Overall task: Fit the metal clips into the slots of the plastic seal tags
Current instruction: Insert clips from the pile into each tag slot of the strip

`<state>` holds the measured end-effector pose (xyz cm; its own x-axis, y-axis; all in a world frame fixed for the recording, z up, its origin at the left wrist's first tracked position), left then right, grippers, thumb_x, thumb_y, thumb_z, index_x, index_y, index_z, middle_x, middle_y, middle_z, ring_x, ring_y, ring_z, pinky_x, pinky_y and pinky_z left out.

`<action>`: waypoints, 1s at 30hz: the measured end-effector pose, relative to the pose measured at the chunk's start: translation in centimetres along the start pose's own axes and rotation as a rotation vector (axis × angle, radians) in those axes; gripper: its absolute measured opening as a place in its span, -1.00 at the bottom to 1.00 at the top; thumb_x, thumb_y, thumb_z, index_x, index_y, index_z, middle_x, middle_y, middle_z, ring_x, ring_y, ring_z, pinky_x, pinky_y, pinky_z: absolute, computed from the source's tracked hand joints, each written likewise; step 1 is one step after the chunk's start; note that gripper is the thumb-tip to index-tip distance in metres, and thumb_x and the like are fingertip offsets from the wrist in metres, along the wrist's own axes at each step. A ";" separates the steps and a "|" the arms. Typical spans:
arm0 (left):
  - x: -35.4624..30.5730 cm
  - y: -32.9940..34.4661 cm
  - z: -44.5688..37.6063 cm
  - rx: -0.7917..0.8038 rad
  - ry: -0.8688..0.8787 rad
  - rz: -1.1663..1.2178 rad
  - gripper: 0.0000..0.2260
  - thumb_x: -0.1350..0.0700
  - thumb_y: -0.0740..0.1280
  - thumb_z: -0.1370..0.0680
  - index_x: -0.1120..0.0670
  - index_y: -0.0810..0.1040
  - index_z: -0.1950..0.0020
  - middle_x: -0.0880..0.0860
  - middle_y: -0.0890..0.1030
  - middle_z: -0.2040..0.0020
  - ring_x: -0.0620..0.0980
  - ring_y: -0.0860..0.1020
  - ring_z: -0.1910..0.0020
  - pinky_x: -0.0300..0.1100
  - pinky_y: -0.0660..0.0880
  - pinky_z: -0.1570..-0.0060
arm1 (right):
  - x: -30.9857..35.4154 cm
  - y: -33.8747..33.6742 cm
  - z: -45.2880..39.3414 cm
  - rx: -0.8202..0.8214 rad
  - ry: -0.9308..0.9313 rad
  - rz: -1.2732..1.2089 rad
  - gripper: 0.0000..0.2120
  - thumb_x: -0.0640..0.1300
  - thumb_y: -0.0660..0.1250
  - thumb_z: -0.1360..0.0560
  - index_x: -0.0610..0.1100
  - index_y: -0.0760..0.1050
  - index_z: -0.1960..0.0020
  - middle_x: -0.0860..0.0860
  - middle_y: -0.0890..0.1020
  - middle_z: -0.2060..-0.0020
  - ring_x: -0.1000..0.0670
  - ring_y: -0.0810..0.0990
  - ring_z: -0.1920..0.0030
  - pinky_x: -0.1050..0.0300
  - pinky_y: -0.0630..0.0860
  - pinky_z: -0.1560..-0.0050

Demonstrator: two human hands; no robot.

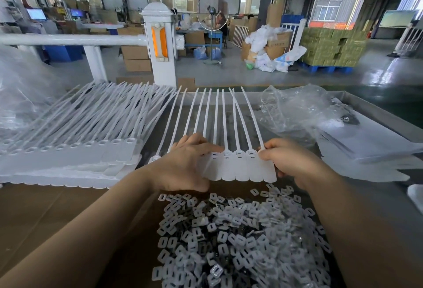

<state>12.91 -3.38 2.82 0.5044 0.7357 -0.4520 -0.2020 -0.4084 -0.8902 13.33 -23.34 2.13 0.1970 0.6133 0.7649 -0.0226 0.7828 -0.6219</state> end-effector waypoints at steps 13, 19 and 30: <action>2.7 -1.7 0.4 -0.386 -0.194 -0.239 -0.45 -0.25 0.40 -0.45 -0.18 0.41 -0.41 -0.07 0.38 -0.34 0.02 0.24 -0.38 0.03 0.15 -0.35 | 0.1 -0.6 -1.0 -0.167 -0.108 -0.079 -0.45 -0.14 0.36 -0.54 0.00 0.30 -0.49 0.11 0.53 -0.04 0.16 0.50 0.15 0.20 0.47 0.20; 2.2 -1.9 0.7 -0.453 -0.243 -0.290 -0.60 -0.25 0.36 -0.49 -0.17 0.51 -0.28 -0.05 0.35 -0.34 0.04 0.20 -0.37 0.04 0.14 -0.36 | 5.3 1.5 1.8 -0.214 -0.503 0.562 -0.70 0.05 0.37 -0.51 0.35 0.52 -0.19 0.18 0.46 -0.25 0.03 0.29 -0.20 0.03 0.21 -0.13; 3.3 2.1 1.6 0.018 -0.166 -0.317 -0.59 -0.28 -0.01 -0.62 -0.42 0.12 -0.48 -0.11 0.05 -0.57 -0.04 -0.13 -0.54 0.20 -0.11 -0.45 | 4.5 5.2 2.6 -0.006 -0.481 0.916 -0.60 0.05 0.05 -0.64 0.36 0.29 -0.43 0.08 0.41 -0.36 -0.09 0.25 -0.31 -0.11 0.18 -0.19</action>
<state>12.80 -0.94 -0.64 0.4017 0.9026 -0.1547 -0.0722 -0.1372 -0.9879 11.54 -16.20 2.78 -0.3061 0.9519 -0.0162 0.0384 -0.0046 -0.9993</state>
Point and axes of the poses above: each hand's wrist, its own z-axis away from the middle knuckle, its own y-axis out of the palm, x = y × z, the point moved 10 cm from there along -z, towards the middle knuckle
